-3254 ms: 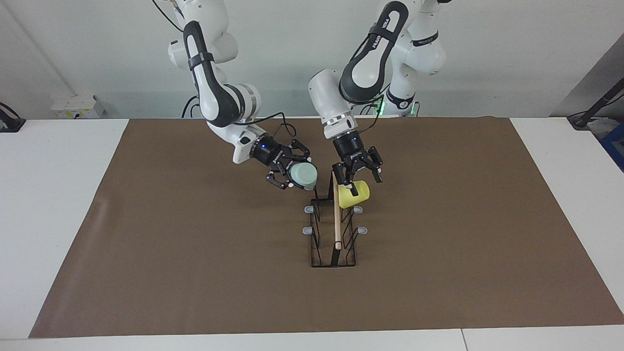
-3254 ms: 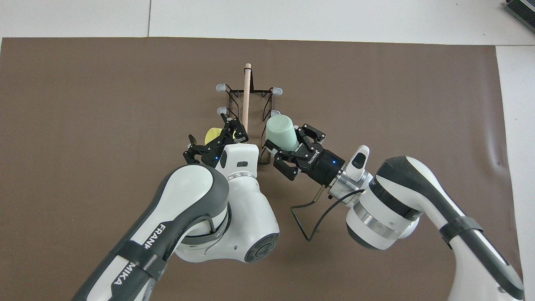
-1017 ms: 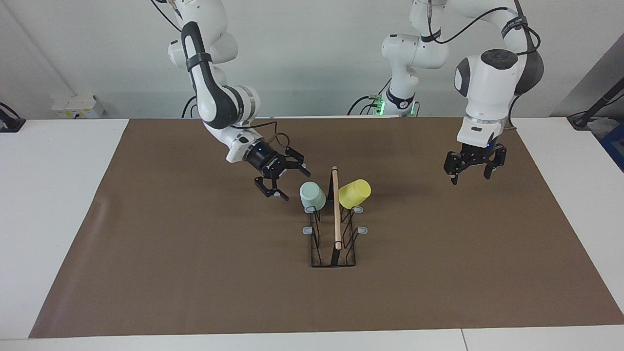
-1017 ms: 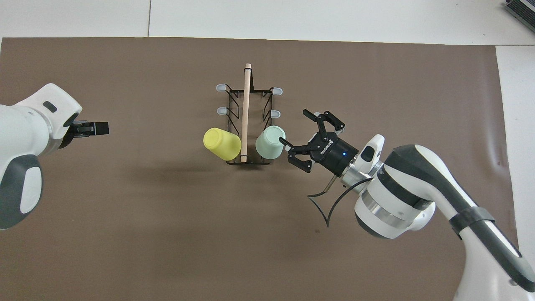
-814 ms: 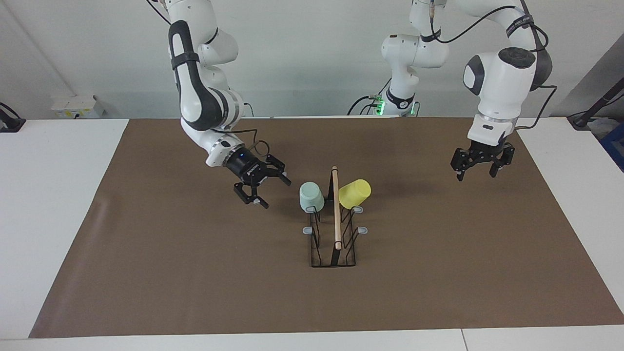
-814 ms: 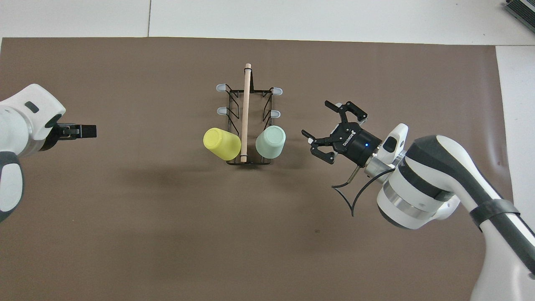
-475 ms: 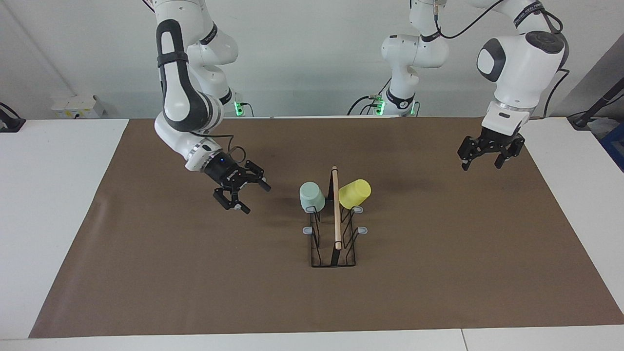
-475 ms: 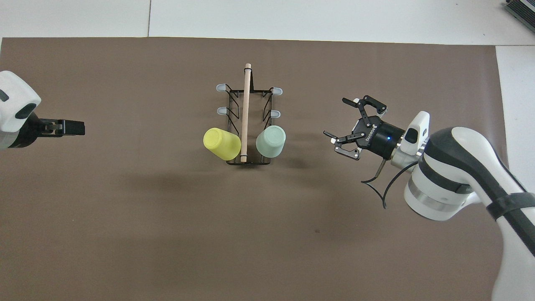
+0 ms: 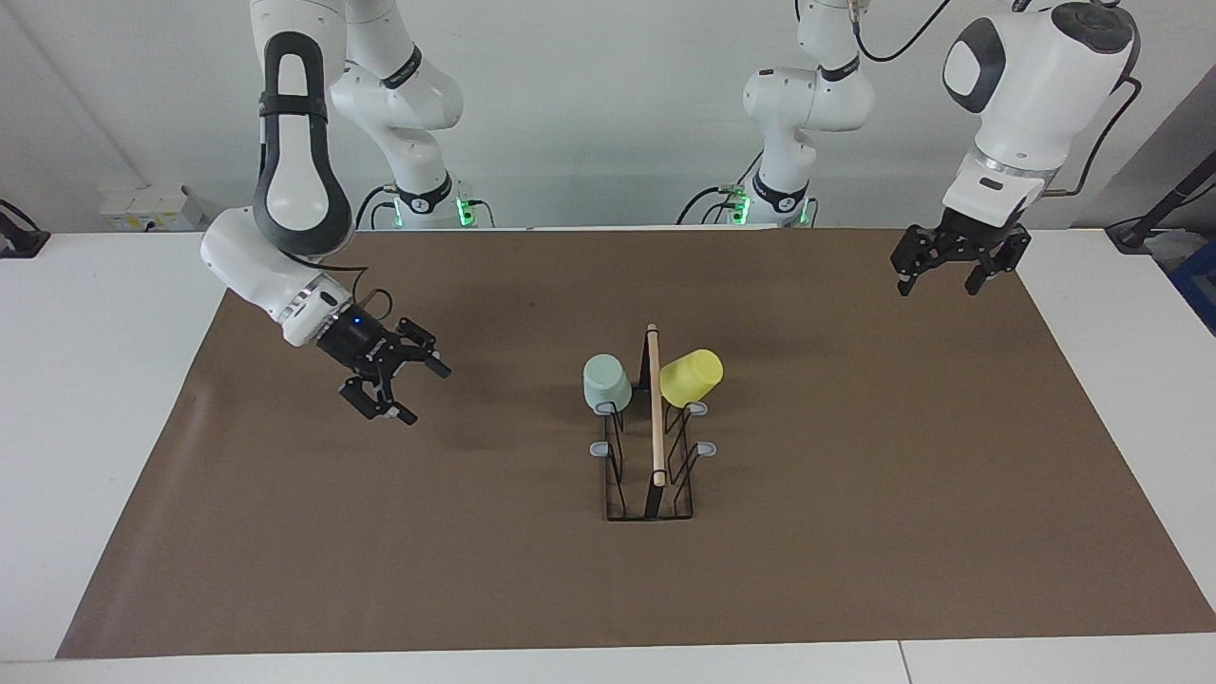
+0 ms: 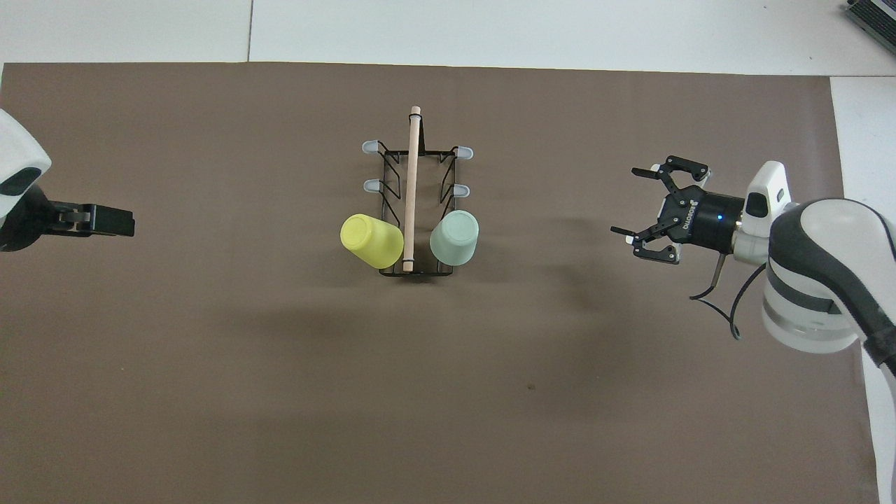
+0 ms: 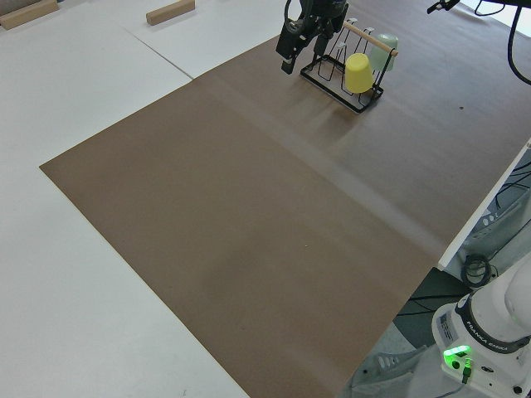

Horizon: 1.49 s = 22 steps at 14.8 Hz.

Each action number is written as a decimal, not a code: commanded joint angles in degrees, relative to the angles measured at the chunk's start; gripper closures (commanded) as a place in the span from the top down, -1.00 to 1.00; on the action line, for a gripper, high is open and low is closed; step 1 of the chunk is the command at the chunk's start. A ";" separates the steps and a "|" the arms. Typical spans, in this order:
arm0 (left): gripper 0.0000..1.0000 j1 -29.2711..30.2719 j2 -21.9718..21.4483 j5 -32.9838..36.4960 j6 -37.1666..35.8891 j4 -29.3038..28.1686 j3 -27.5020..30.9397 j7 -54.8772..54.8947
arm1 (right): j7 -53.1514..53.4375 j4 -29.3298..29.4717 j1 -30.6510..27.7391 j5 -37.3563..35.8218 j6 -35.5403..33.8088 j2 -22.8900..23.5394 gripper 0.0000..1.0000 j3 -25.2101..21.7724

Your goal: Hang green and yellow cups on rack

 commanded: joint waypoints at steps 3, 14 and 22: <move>1.00 6.23 1.66 -1.05 -8.84 6.86 -6.88 2.62 | 19.19 2.34 -0.60 -20.47 -0.49 -0.43 1.00 0.37; 1.00 6.32 3.07 -3.51 -13.77 10.21 -6.36 5.79 | 76.49 5.85 6.77 -62.15 -2.50 -3.23 1.00 0.81; 1.00 5.71 4.04 -3.16 -14.65 10.56 -6.36 5.52 | 109.82 9.61 17.13 -70.60 -17.94 -8.86 1.00 -8.99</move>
